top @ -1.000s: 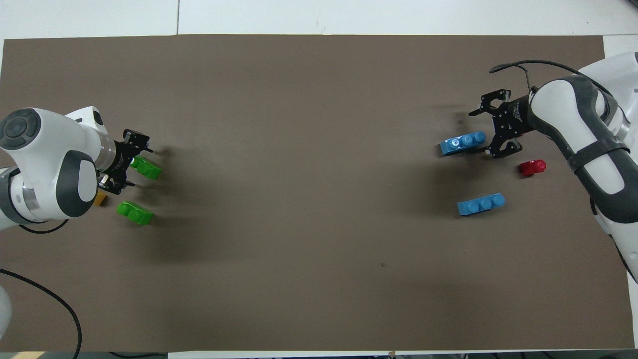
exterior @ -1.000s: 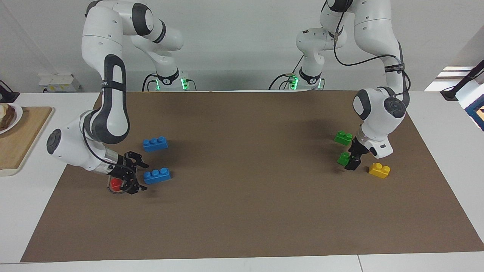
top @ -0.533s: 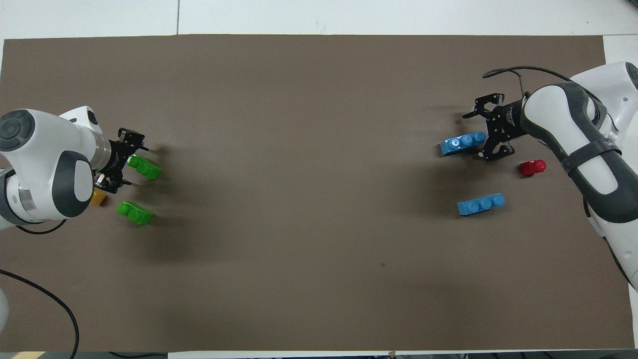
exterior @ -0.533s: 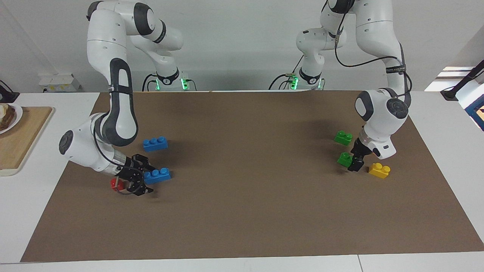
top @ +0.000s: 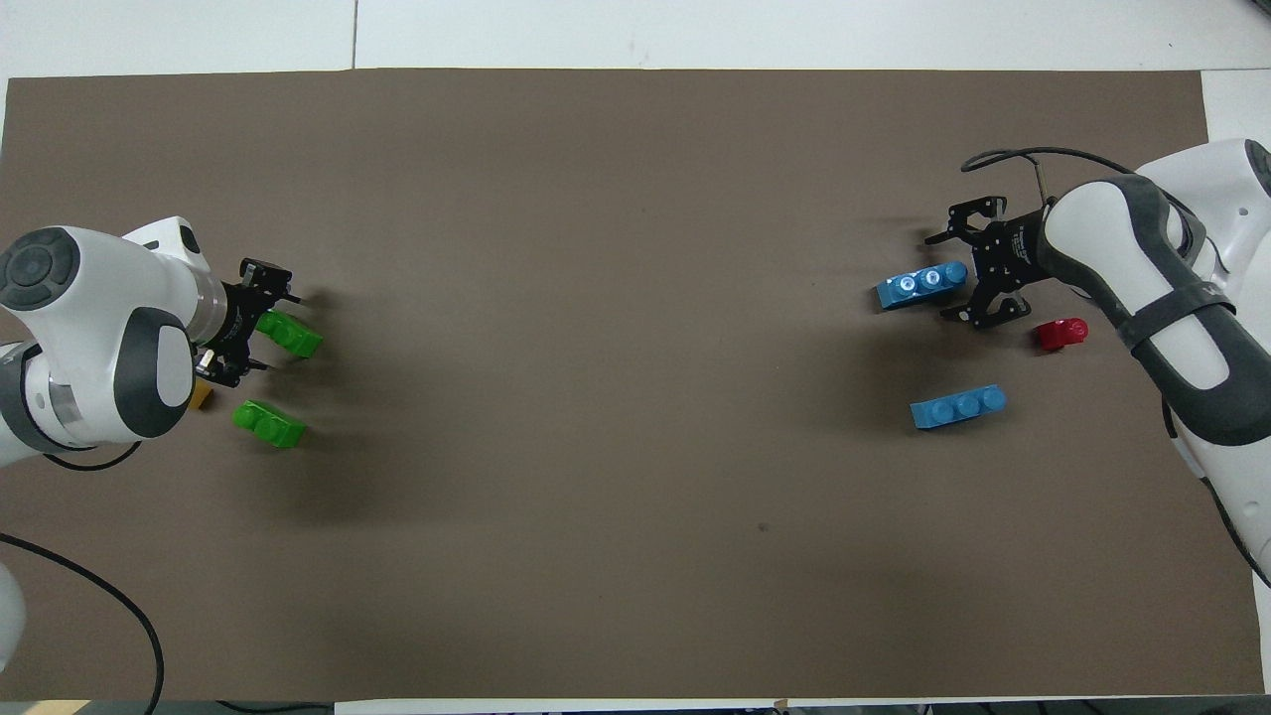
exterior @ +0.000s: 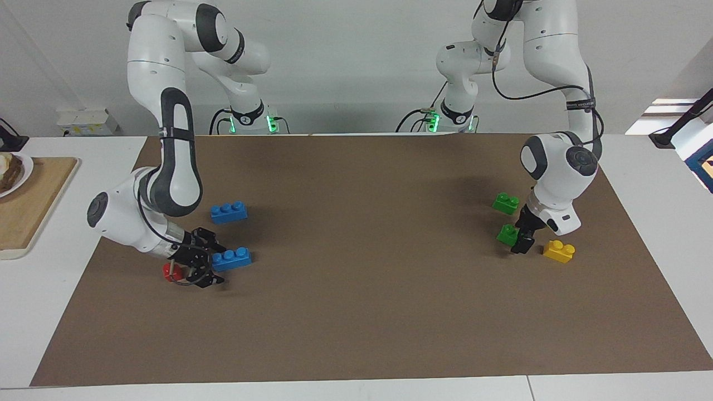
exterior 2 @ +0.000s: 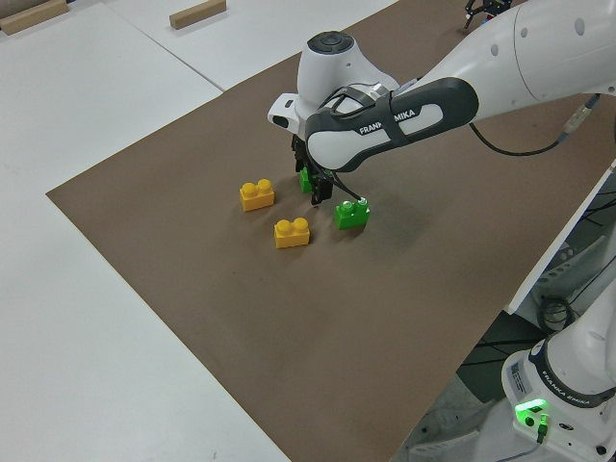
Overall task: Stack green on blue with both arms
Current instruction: 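Close the left gripper on the green brick while the right gripper grasps the blue brick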
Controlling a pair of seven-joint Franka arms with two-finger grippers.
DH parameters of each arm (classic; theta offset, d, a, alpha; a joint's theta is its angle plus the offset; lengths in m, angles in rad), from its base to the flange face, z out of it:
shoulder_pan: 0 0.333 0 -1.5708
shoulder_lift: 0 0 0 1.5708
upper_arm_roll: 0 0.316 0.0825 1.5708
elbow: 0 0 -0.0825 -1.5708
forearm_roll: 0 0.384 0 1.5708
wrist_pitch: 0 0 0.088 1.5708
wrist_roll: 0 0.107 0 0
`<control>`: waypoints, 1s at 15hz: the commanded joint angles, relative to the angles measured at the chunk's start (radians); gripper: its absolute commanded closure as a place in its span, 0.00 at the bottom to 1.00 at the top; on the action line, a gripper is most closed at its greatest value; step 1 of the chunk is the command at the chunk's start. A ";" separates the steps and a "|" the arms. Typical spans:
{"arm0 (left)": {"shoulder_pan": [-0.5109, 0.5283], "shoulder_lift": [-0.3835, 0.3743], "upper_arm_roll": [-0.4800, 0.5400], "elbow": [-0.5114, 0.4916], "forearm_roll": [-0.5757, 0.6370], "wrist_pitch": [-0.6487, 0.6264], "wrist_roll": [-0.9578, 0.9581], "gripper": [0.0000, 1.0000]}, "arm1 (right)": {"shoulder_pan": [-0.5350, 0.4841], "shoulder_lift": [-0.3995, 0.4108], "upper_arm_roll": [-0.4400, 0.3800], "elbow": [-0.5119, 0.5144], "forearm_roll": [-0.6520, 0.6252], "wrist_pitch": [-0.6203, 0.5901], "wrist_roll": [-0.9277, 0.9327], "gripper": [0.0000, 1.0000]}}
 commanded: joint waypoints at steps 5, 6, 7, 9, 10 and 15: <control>0.005 -0.002 -0.005 -0.010 0.016 0.025 -0.014 1.00 | -0.011 -0.038 0.008 -0.054 0.058 0.001 -0.066 1.00; 0.005 -0.002 -0.005 -0.007 0.016 0.025 -0.011 1.00 | -0.011 -0.039 0.008 -0.052 0.058 -0.002 -0.071 1.00; 0.005 0.000 -0.005 -0.004 0.017 0.025 -0.011 1.00 | -0.002 -0.039 0.006 -0.046 0.058 -0.002 -0.065 1.00; 0.004 0.000 -0.006 0.001 0.016 0.024 -0.011 1.00 | -0.005 -0.038 0.008 -0.020 0.061 -0.020 -0.046 1.00; -0.001 0.000 -0.006 0.008 0.017 0.018 -0.011 1.00 | 0.003 -0.039 0.008 0.006 0.066 -0.045 -0.007 1.00; 0.001 -0.017 -0.005 0.105 0.016 -0.106 -0.016 1.00 | 0.103 -0.067 0.031 0.086 0.066 -0.060 0.255 1.00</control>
